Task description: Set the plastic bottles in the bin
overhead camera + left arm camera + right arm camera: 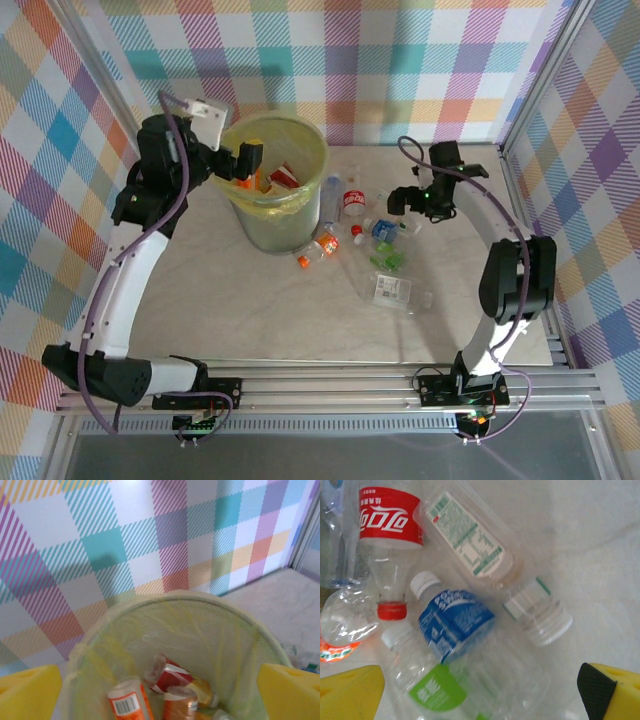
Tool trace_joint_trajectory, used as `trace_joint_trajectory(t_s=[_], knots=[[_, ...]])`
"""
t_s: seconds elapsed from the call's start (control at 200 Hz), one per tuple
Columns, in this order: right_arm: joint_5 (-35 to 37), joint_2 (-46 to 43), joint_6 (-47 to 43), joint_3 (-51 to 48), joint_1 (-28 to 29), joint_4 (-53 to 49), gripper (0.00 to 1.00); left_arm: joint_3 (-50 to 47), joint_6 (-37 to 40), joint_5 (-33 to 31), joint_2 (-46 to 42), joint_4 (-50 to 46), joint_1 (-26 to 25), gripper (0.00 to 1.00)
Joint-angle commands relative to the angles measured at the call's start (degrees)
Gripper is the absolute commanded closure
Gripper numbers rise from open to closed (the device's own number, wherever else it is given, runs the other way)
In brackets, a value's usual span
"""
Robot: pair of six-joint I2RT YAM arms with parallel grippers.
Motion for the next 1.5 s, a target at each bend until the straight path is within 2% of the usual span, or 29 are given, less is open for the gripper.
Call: trace_joint_trajectory(t_s=[0.0, 0.145, 0.36, 0.94, 1.17, 1.335, 1.495], knots=[[0.46, 4.68, -6.94, 5.0, 0.03, -0.88, 0.0, -4.06, -13.35, -3.86, -3.68, 5.29, -0.53, 0.0], [1.09, 10.4, -12.31, 9.84, 0.55, -1.68, 0.0, -9.67, -19.58, -8.78, -7.64, 4.63, -0.61, 0.0], [1.84, 16.24, -16.99, 14.53, 1.65, -2.53, 0.0, -15.38, -23.45, -15.4, -12.15, 3.16, -0.61, 0.0], [4.56, 27.79, -19.97, 23.62, 3.53, -5.18, 0.0, -16.57, -26.32, -20.33, -11.04, 1.15, -0.61, 0.0], [7.36, 29.99, -19.14, 25.55, 3.13, -5.08, 0.09, -16.59, -26.58, -19.84, -11.05, 1.12, -0.61, 0.0], [7.55, 30.6, -18.53, 26.12, 2.24, -4.91, 0.28, -16.61, -26.68, -19.65, -11.05, 1.18, -0.61, 0.0], [8.88, 30.43, -18.53, 26.36, 1.7, -4.9, 0.38, -16.53, -27.18, -19.78, -10.97, 1.24, -0.61, 0.0]])
